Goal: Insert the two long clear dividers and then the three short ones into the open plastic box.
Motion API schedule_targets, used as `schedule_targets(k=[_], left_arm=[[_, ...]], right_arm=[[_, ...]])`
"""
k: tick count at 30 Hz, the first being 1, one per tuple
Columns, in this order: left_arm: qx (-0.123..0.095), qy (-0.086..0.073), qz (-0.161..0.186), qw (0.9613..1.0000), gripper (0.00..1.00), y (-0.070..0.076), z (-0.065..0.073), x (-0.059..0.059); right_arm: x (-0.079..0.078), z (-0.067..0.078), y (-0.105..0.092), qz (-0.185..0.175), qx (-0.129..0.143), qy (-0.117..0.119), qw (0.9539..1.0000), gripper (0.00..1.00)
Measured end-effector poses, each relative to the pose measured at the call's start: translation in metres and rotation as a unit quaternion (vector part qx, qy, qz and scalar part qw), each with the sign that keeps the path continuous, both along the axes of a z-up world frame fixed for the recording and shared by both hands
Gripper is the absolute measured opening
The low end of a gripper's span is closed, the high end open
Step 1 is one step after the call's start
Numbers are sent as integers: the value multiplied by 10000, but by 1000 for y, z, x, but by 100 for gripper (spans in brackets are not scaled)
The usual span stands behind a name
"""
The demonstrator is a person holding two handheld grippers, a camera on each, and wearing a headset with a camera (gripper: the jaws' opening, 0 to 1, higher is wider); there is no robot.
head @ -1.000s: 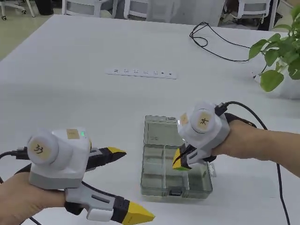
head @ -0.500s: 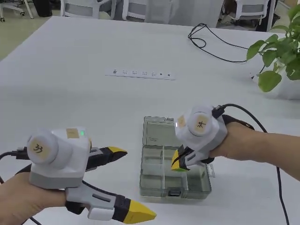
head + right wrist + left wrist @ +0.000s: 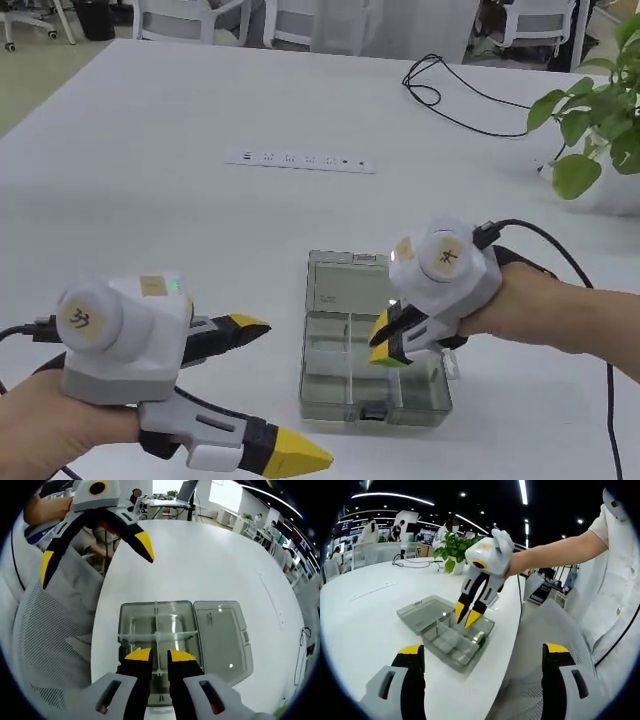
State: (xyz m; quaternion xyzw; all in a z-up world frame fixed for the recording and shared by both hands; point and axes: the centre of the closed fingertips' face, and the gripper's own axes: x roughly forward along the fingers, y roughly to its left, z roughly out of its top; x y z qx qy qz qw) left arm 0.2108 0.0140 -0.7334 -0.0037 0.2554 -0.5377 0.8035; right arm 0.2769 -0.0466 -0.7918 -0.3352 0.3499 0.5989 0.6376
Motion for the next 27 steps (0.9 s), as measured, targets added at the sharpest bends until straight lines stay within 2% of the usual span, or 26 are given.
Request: schedule_targets(k=[4, 7, 8, 11, 18, 23, 27], left_arm=[[-31, -10, 4, 10000, 100, -1, 1, -1], [-10, -15, -7, 10000, 100, -1, 1, -1], [-18, -10, -1, 10000, 100, -1, 1, -1], [-23, -12, 2, 10000, 100, -2, 2, -1], [-20, -16, -9, 10000, 100, -2, 2, -1], [-11, -25, -20, 10000, 100, -2, 2, 0], [-31, -25, -10, 10000, 100, -2, 4, 1]], right_arm=[[3, 16, -5, -241, 299, 14, 9993, 17], [6, 29, -11, -375, 488, -70, 9981, 20], [6, 36, -12, -491, 632, -54, 9968, 22], [9, 49, -22, -678, 842, -64, 9941, 26], [8, 60, -62, -881, 824, -120, 9926, 36], [10, 59, -96, -1130, 723, -134, 9909, 40], [4, 57, -117, -1258, 624, -110, 9900, 44]])
